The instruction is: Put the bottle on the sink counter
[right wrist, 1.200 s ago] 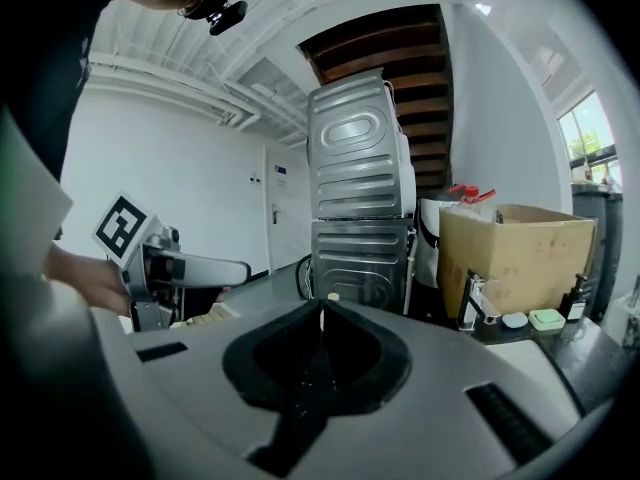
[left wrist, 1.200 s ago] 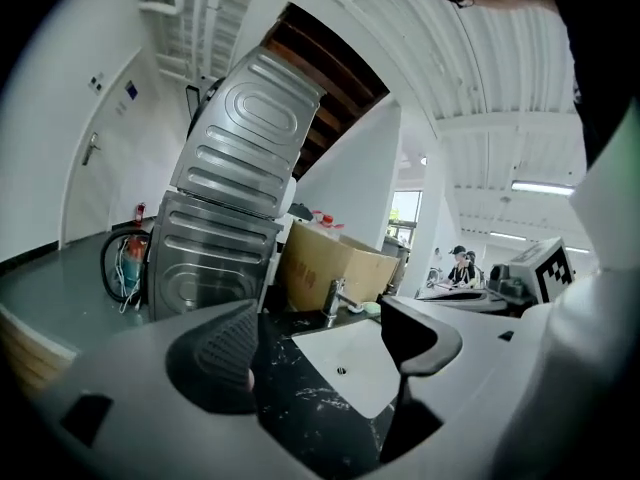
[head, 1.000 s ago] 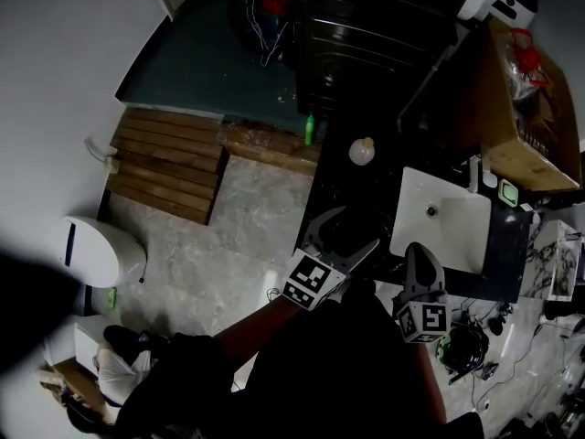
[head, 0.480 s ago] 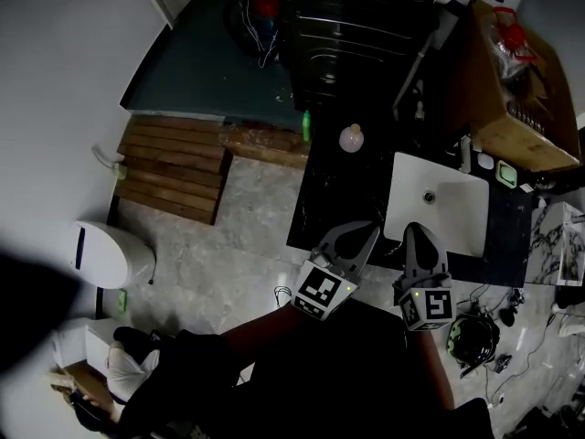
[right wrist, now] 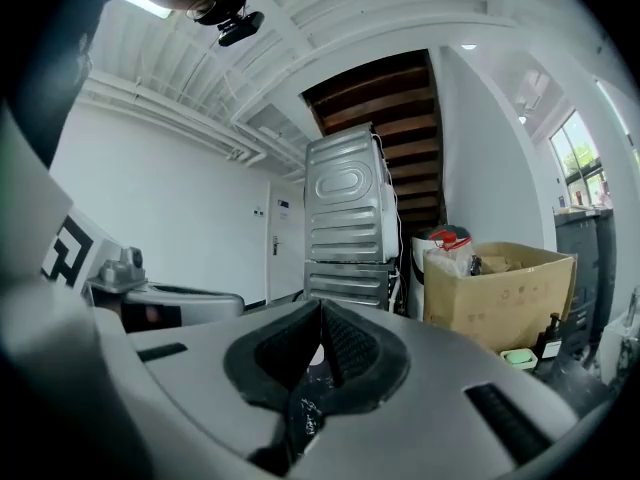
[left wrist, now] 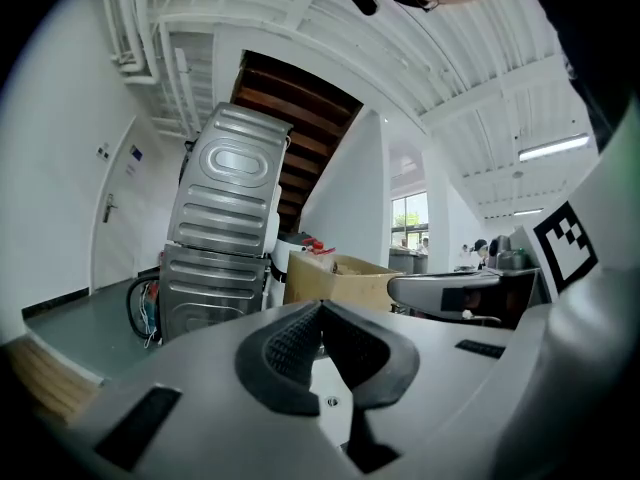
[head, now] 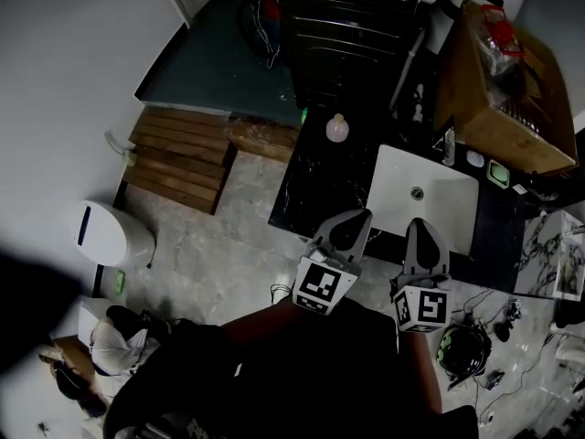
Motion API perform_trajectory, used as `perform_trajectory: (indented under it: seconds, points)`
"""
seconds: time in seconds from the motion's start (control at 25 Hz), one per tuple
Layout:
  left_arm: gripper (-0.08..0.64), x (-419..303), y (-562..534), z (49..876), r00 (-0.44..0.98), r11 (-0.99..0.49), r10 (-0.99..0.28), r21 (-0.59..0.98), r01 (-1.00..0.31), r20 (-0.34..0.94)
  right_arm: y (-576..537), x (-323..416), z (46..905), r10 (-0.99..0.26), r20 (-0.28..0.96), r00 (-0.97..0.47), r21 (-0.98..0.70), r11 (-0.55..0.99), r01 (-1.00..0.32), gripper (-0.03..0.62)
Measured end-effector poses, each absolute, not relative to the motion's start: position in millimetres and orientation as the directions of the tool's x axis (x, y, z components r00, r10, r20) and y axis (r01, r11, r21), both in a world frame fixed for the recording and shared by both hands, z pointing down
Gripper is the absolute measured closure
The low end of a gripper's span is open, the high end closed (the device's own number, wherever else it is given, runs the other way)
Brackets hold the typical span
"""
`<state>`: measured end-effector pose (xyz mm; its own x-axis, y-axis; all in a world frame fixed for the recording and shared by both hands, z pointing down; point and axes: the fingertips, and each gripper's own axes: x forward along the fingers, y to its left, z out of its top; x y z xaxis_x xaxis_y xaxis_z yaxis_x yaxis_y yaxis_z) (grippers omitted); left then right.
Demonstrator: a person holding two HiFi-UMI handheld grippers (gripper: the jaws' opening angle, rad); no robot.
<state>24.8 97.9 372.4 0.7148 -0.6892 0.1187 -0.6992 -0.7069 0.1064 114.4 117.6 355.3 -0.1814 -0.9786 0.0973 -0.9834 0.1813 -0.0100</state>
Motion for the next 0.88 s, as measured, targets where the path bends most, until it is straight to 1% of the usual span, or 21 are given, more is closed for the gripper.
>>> perform_trajectory:
  seconds: [0.2,0.52,0.64,0.88]
  points:
    - [0.545,35,125,375,0.673,-0.664,-0.727,0.105,-0.740,0.137,139,124,351,-0.975,0.090,-0.203,0.024,0.206,-0.978,0.554]
    - [0.545,56,173,362,0.630,-0.627,-0.772,0.057,-0.777,0.091,182,133,357,-0.957,0.100,-0.273,0.039,0.278,-0.960,0.555]
    - [0.545,69,189,363,0.624,-0.624,-0.776,0.042,-0.781,0.092,199,140,358,-0.957,0.089,-0.277,0.055,0.282,-0.958,0.555]
    - [0.545,88,223,368,0.623,-0.622,-0.775,0.043,-0.782,0.107,236,160,361,-0.967,0.075,-0.245,0.033,0.248,-0.968,0.554]
